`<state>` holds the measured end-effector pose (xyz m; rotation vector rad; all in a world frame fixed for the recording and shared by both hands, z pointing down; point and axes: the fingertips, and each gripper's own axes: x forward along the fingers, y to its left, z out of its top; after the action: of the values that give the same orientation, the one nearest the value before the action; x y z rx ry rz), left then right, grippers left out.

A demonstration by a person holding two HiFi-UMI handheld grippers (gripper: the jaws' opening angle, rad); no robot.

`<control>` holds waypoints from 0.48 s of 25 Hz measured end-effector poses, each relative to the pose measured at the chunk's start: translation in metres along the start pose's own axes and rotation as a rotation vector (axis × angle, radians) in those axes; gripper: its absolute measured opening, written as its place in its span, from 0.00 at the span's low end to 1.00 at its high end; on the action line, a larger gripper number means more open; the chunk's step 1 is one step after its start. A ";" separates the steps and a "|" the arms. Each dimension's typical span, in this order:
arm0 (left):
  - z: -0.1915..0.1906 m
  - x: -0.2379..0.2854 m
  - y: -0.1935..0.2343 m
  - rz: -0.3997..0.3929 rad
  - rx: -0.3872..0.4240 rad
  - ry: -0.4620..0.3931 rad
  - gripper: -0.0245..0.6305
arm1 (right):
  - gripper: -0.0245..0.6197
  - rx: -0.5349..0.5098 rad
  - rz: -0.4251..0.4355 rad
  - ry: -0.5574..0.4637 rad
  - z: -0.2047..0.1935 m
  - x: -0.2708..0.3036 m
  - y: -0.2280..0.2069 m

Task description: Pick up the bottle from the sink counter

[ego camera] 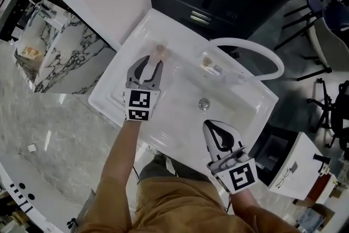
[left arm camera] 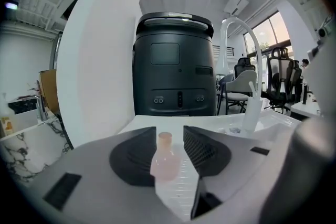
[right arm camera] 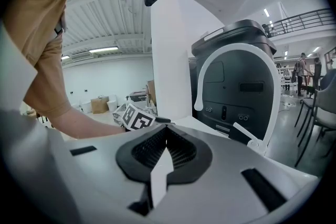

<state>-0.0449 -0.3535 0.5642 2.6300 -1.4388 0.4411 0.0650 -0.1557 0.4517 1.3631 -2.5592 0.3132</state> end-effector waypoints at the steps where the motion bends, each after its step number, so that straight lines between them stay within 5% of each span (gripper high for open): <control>1: -0.002 0.002 0.000 -0.001 0.000 0.002 0.26 | 0.05 0.002 0.000 0.001 -0.001 0.001 -0.001; 12: -0.016 0.032 0.004 -0.015 0.012 0.026 0.30 | 0.04 0.014 0.014 0.006 -0.013 0.016 -0.006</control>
<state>-0.0354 -0.3778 0.5885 2.6329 -1.4128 0.4817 0.0624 -0.1679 0.4692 1.3476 -2.5676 0.3372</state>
